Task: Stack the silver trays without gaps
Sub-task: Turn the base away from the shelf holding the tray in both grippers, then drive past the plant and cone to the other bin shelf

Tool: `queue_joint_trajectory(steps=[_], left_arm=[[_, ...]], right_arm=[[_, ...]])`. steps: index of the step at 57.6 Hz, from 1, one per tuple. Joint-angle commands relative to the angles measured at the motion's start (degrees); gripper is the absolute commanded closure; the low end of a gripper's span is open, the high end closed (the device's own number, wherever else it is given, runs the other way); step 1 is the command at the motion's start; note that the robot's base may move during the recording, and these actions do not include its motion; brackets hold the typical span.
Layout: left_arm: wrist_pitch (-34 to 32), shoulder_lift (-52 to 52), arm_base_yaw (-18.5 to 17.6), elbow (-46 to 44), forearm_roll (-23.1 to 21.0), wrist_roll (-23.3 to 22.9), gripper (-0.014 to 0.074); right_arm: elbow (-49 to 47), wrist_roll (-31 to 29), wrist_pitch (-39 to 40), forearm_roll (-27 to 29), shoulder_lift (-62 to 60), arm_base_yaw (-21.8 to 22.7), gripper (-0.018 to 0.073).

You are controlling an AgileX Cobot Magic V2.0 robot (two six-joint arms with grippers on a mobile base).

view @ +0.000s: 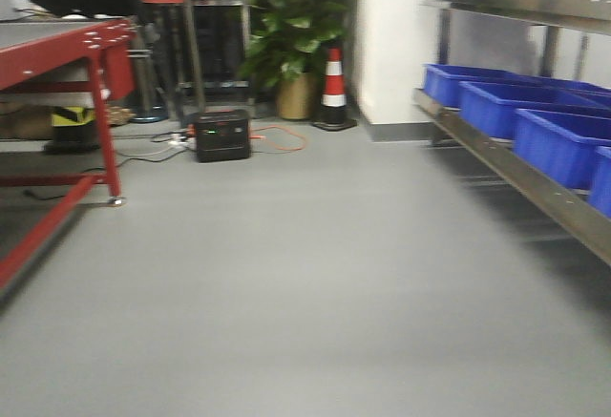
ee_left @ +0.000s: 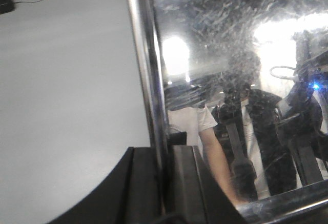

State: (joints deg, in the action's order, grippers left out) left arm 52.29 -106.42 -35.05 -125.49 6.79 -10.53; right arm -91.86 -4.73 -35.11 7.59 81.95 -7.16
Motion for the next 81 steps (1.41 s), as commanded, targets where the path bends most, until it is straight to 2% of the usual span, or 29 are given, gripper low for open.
queue_joint_trajectory(steps=[1, 81], left_arm=[[-2.4, 0.4, -0.6, -0.4, -1.1, 0.8, 0.0614], [-2.4, 0.4, -0.6, -0.4, -1.1, 0.8, 0.0614]], right_arm=[[-0.7, -0.8, 2.7, 1.0, -0.9, -0.4, 0.064], [-0.7, -0.8, 2.7, 1.0, -0.9, -0.4, 0.064]])
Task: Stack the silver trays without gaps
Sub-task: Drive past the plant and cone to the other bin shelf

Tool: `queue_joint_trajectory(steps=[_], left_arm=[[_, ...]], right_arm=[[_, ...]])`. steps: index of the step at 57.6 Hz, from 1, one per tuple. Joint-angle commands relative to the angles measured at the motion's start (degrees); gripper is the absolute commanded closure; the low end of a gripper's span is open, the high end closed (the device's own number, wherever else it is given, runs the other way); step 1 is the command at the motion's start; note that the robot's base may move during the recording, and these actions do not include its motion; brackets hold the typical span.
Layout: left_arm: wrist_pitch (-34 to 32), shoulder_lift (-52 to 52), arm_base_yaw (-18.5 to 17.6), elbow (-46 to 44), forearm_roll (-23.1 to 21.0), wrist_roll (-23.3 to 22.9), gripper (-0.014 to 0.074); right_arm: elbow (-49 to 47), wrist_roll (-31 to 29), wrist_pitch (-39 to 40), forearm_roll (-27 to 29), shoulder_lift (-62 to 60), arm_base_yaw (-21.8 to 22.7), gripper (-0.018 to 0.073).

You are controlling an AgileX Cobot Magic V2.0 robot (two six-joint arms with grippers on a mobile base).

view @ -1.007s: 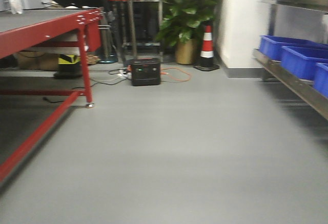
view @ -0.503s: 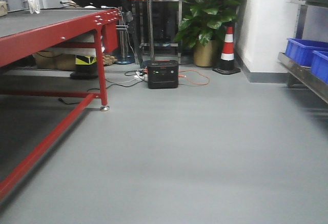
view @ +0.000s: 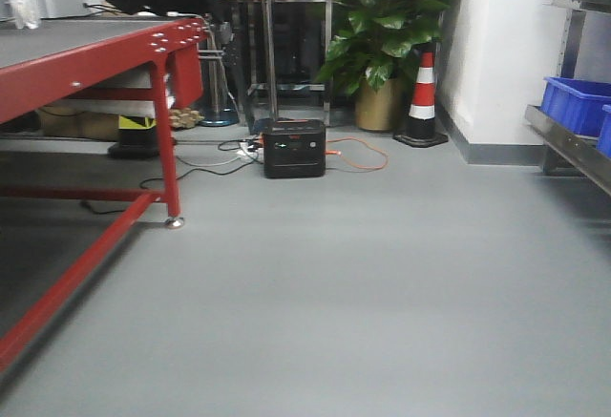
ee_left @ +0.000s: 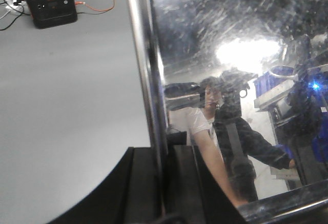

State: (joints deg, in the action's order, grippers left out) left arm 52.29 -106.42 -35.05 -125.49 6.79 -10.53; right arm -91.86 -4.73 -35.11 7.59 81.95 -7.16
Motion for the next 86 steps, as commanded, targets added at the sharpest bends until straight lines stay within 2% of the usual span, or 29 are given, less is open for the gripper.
queue_joint_trajectory(steps=[1, 86], left_arm=[[-2.4, 0.4, -0.6, -0.4, -1.1, 0.8, 0.0614], [-2.4, 0.4, -0.6, -0.4, -1.0, 0.8, 0.0614]], right_arm=[[-0.7, -0.8, 2.7, 1.0, -0.9, -0.4, 0.064], [-0.7, -0.8, 2.7, 1.1, -0.9, -0.4, 0.064]])
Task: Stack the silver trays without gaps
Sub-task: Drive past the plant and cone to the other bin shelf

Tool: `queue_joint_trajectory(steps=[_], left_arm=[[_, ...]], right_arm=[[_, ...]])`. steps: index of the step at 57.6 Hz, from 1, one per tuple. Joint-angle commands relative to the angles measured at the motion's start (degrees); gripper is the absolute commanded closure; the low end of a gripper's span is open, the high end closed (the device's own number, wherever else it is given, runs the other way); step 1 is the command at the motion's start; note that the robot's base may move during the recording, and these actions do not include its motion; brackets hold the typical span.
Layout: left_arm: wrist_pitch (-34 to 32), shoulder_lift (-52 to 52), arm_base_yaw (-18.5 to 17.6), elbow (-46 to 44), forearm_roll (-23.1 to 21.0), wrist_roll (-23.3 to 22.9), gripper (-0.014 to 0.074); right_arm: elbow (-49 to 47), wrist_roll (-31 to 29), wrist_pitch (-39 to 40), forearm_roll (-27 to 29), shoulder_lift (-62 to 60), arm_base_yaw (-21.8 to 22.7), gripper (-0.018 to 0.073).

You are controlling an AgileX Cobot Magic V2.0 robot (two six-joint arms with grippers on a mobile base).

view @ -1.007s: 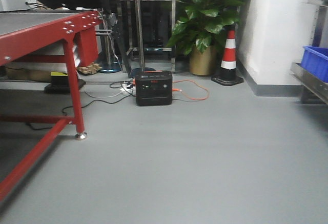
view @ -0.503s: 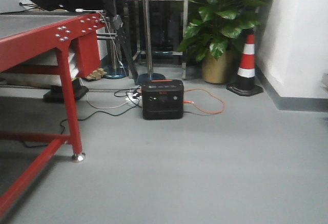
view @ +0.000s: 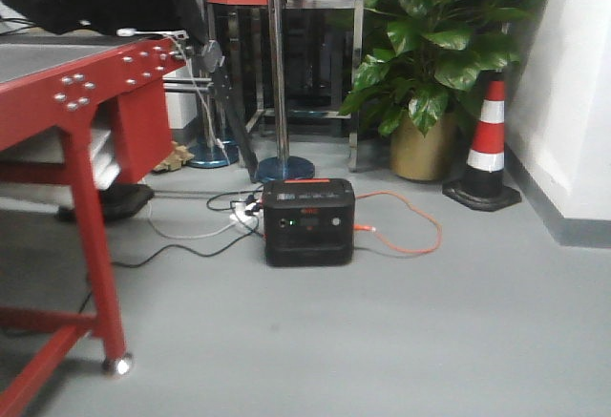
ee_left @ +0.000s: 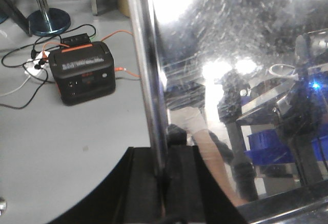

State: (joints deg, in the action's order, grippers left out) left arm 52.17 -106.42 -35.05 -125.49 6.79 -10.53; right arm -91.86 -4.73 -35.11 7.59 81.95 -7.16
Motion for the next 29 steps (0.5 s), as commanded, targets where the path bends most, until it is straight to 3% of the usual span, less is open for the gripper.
queue_joint_trajectory(steps=[1, 29], left_arm=[[-2.3, 0.4, -0.6, -0.4, -1.0, 0.8, 0.0614], [-2.3, 0.4, -0.5, -0.4, -1.0, 0.8, 0.0614]], right_arm=[[-0.7, -0.8, 2.7, 1.1, -0.9, -0.4, 0.064], [-0.7, -0.8, 2.8, 1.1, -0.9, -0.4, 0.064]])
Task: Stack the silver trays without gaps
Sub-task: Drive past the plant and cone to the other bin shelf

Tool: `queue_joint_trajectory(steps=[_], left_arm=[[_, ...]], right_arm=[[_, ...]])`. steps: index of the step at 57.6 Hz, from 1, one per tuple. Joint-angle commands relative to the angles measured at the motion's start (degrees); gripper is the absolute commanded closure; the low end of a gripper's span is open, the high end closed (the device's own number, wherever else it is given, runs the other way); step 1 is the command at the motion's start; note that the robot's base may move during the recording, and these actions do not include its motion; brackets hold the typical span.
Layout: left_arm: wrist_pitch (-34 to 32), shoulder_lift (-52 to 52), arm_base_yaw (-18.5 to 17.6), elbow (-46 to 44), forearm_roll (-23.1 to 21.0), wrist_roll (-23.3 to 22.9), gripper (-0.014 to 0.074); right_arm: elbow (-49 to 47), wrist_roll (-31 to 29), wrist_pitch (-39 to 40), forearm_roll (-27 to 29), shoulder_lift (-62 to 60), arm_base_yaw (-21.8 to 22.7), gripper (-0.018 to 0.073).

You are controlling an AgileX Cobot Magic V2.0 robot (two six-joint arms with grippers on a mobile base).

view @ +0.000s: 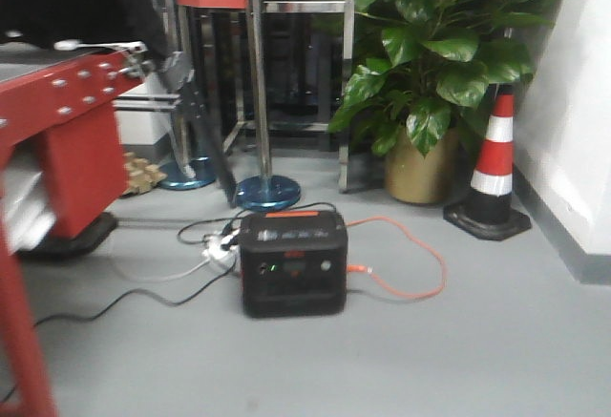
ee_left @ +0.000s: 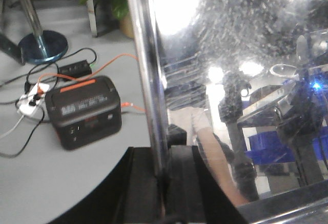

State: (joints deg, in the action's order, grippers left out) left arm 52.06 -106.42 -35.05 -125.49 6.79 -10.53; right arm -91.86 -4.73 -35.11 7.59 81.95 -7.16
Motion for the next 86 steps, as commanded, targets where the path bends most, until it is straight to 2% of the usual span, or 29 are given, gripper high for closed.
queue_joint_trajectory(steps=[1, 86], left_arm=[[-2.2, 0.4, -0.5, -0.4, -1.0, 0.8, 0.0614], [-2.6, 0.2, -0.5, -0.4, -0.8, 0.8, 0.0614]], right_arm=[[-0.7, -0.8, 2.8, 1.1, -0.9, -0.4, 0.064], [-0.7, -0.8, 3.4, 1.1, -0.9, -0.4, 0.064]])
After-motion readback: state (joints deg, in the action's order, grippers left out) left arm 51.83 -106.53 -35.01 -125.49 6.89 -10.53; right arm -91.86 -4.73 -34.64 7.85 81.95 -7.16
